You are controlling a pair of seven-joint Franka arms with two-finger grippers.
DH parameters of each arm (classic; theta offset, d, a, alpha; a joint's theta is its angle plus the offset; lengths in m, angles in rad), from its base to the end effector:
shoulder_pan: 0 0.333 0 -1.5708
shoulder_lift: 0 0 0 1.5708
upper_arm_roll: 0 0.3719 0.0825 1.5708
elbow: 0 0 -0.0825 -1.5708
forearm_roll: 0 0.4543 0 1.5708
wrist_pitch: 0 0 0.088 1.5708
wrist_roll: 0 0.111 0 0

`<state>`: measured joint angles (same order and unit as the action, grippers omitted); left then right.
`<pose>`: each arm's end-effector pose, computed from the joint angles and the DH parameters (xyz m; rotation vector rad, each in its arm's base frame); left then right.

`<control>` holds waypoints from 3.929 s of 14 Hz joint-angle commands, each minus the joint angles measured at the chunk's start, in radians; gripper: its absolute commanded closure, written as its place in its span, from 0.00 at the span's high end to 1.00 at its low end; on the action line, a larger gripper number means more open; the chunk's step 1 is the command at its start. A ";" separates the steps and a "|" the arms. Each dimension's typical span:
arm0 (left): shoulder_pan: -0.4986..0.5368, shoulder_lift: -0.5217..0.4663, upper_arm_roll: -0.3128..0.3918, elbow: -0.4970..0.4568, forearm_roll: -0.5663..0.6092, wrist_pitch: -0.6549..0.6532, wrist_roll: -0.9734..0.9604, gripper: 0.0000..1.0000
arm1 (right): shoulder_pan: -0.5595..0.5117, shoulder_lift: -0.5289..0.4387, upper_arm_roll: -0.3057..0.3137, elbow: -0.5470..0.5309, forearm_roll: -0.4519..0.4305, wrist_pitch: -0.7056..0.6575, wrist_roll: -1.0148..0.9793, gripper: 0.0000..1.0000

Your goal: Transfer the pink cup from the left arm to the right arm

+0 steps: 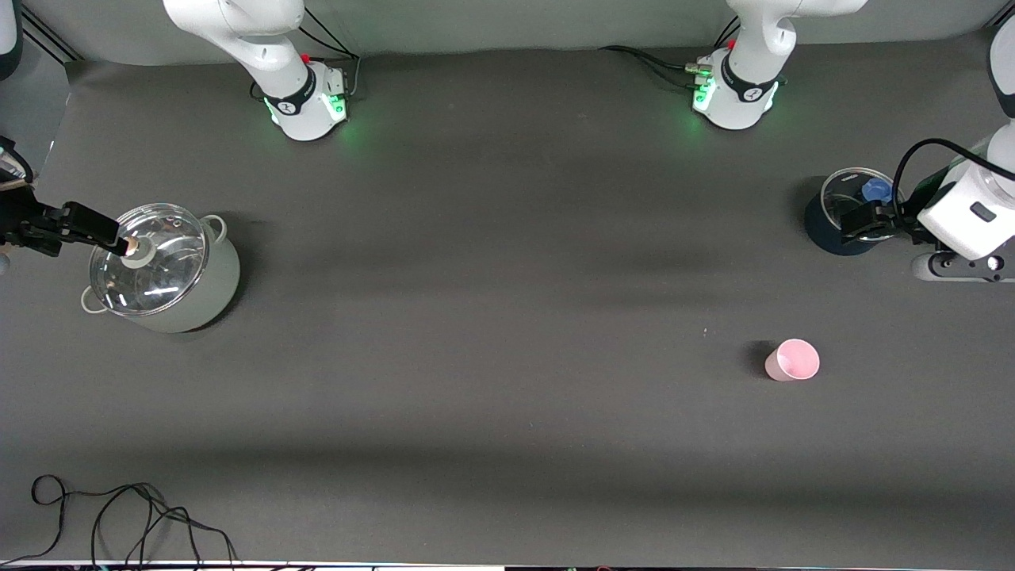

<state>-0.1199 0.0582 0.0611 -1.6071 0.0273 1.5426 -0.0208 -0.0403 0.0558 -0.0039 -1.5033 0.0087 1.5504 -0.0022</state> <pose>0.6368 -0.0355 0.6179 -3.0996 0.0601 0.1882 0.6429 -0.0274 0.6758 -3.1322 0.0656 0.0133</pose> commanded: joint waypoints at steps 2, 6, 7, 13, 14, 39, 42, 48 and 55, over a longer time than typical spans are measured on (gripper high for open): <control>-0.018 -0.038 0.000 -0.031 0.031 -0.002 0.004 1.00 | -0.004 0.012 0.001 0.017 0.053 -0.016 0.019 1.00; -0.020 -0.028 0.000 -0.027 0.017 -0.004 0.004 1.00 | -0.004 0.012 0.001 0.012 0.054 -0.027 0.019 1.00; -0.020 -0.026 0.000 -0.025 0.017 -0.004 0.004 1.00 | -0.003 0.012 0.001 0.014 0.054 -0.032 0.018 1.00; -0.007 0.031 0.005 0.062 0.017 0.014 0.146 1.00 | -0.004 0.010 0.001 0.008 0.053 -0.032 0.014 1.00; -0.001 0.054 0.008 0.091 0.016 0.020 0.236 1.00 | -0.007 0.010 -0.001 0.008 0.054 -0.032 0.007 1.00; 0.651 0.724 0.003 0.069 -0.998 -0.036 2.366 1.00 | 0.003 0.010 -0.025 0.006 0.054 -0.036 0.004 1.00; 0.654 0.755 0.003 0.021 -1.064 0.016 2.495 1.00 | 0.000 0.010 -0.025 0.006 0.054 -0.036 0.002 1.00; 0.628 0.828 -0.001 -0.023 -1.215 0.106 2.688 0.99 | 0.000 0.012 -0.025 0.006 0.054 -0.036 0.002 1.00; 0.612 0.853 -0.064 -0.060 -1.239 0.197 2.701 0.99 | -0.001 0.010 -0.025 0.006 0.054 -0.036 0.001 1.00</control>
<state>0.4972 0.9091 0.0036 -1.6495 -1.1844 1.7176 2.6471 -0.0410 0.0650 -0.0269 -1.5052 0.0454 1.5254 -0.0008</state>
